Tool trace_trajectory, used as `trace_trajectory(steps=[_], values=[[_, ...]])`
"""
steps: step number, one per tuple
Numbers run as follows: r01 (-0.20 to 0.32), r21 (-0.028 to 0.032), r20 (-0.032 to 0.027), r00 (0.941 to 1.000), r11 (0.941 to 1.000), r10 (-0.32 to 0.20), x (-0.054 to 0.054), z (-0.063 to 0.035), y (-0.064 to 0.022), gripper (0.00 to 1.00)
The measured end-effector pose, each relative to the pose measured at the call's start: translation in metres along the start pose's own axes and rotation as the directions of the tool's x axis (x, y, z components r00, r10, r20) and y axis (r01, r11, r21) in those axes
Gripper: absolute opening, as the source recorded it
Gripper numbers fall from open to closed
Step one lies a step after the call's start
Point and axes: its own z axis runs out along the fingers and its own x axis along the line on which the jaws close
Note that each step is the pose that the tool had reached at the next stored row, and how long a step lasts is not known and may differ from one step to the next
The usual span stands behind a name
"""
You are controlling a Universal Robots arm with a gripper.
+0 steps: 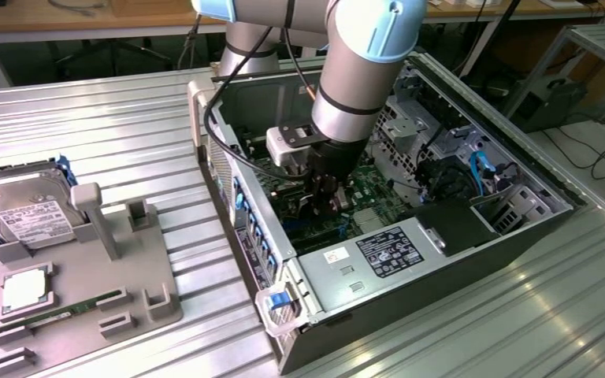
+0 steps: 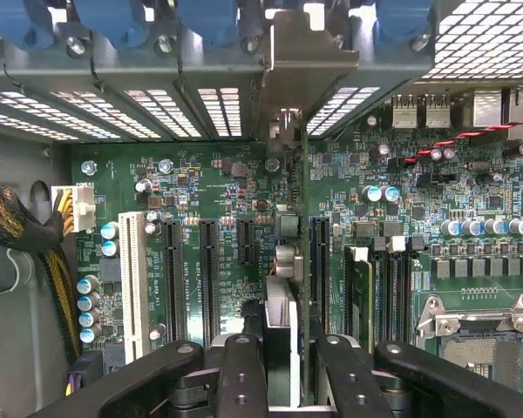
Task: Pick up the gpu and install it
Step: 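Insert the gpu into the slot, then press down on the gpu until it lock into place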
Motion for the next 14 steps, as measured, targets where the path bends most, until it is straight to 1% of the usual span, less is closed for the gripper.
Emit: trace_trajectory(steps=[10, 14], values=[[0.0, 0.0, -0.0001, 1.0, 1.0, 0.0, 0.0, 0.0, 0.0, 0.27], [0.0, -0.0004, -0.0003, 1.0, 1.0, 0.0, 0.0002, 0.0041, 0.0008, 0.27]])
